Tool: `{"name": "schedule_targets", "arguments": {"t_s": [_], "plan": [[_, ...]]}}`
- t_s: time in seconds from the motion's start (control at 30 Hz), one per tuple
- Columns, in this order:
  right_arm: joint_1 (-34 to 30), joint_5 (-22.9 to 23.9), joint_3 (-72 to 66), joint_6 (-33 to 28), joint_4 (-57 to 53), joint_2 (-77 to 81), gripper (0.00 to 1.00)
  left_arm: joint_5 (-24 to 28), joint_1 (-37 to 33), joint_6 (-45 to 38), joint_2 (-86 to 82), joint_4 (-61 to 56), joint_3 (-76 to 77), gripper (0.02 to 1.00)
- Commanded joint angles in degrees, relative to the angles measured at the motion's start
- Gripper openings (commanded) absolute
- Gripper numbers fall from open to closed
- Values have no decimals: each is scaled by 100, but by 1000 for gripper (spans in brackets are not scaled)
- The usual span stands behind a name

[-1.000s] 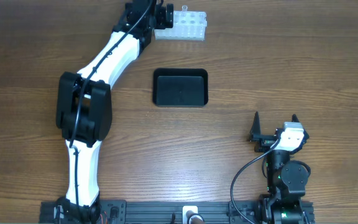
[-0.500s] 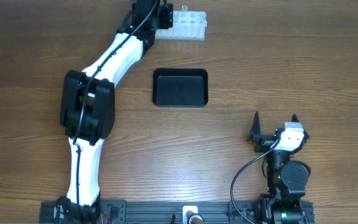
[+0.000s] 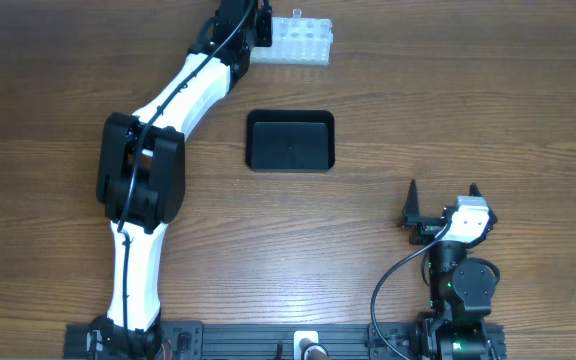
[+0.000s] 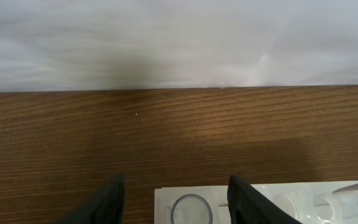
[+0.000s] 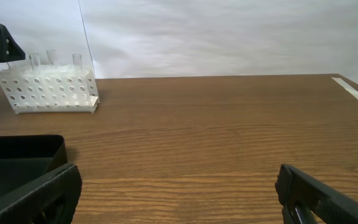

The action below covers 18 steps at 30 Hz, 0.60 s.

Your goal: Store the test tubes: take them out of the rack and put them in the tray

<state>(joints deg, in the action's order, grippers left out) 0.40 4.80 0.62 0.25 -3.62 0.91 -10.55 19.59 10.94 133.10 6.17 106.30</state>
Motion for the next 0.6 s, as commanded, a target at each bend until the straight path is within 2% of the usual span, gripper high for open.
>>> {"name": "schedule_targets", "arguments": {"t_s": [0.03,0.6], "plan": [[-39,-48,-33,35,-24,-57,993,-48,17,20,98,4,140,527],[-39,-50,-33,35,-24,-57,991,-46,28,20,107,50,140,360]]}}
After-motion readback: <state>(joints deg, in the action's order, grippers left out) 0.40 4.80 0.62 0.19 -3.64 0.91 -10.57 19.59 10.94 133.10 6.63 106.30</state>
